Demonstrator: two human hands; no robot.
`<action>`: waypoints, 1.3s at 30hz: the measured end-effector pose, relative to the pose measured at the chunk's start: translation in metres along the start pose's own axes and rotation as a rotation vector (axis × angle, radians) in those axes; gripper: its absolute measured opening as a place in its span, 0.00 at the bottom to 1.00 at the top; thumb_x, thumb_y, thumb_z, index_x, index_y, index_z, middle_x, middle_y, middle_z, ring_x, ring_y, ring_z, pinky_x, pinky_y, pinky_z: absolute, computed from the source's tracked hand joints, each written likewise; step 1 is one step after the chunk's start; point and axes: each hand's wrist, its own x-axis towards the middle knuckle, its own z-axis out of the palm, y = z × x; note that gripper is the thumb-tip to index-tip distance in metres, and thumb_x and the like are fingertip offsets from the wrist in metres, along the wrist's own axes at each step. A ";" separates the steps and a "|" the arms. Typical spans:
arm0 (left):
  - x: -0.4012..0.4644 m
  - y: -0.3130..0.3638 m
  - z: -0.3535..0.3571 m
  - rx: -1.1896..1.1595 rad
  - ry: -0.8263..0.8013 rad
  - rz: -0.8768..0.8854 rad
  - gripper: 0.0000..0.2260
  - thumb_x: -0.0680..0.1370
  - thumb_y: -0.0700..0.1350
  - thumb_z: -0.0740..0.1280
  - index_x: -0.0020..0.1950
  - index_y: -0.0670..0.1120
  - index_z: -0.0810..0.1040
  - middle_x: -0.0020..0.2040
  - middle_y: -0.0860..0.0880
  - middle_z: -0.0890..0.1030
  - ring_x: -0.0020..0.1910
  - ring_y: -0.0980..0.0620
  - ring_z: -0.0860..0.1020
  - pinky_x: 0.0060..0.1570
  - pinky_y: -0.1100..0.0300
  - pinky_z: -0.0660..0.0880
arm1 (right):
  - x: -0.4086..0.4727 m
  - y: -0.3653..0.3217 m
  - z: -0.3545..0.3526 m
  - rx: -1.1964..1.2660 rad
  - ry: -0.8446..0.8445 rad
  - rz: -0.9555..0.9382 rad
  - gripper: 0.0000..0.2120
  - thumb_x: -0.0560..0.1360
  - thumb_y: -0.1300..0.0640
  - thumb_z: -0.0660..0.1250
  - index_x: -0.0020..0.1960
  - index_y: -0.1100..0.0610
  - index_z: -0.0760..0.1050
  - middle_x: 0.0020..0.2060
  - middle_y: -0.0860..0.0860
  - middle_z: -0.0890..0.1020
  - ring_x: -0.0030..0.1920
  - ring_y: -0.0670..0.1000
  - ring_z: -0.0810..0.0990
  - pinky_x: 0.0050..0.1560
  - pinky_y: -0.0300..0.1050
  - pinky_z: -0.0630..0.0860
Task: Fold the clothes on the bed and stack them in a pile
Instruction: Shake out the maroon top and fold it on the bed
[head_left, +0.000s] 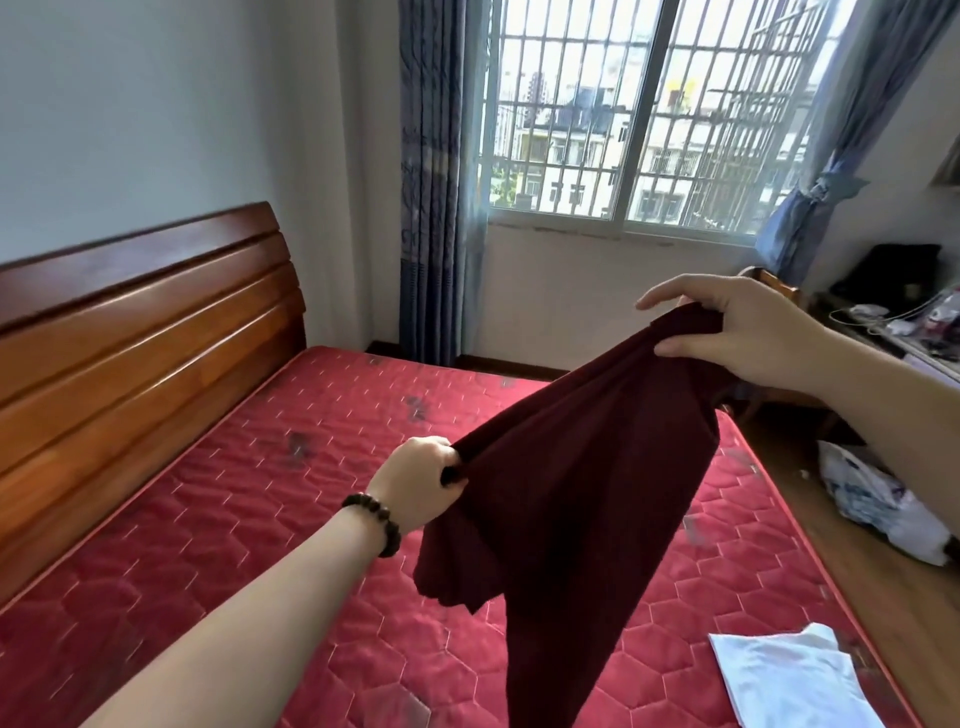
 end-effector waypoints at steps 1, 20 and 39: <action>0.005 -0.004 0.002 0.010 -0.012 -0.012 0.06 0.74 0.44 0.69 0.46 0.44 0.84 0.42 0.52 0.80 0.40 0.52 0.77 0.45 0.59 0.76 | 0.004 0.005 -0.001 -0.019 0.009 0.008 0.15 0.69 0.60 0.75 0.53 0.49 0.80 0.46 0.40 0.82 0.45 0.37 0.79 0.49 0.26 0.69; 0.057 -0.167 0.005 -0.213 -0.008 -0.116 0.04 0.68 0.39 0.77 0.36 0.45 0.84 0.37 0.59 0.80 0.36 0.61 0.79 0.40 0.68 0.75 | 0.088 0.102 0.076 -0.161 0.091 0.262 0.03 0.71 0.62 0.73 0.45 0.59 0.81 0.41 0.53 0.83 0.45 0.53 0.80 0.51 0.44 0.71; -0.005 -0.150 -0.041 -0.553 0.067 -0.376 0.06 0.67 0.39 0.78 0.35 0.46 0.82 0.33 0.53 0.82 0.32 0.62 0.78 0.35 0.72 0.73 | 0.005 0.070 0.063 0.181 0.007 0.289 0.04 0.71 0.55 0.73 0.40 0.48 0.79 0.33 0.50 0.82 0.30 0.41 0.76 0.32 0.28 0.72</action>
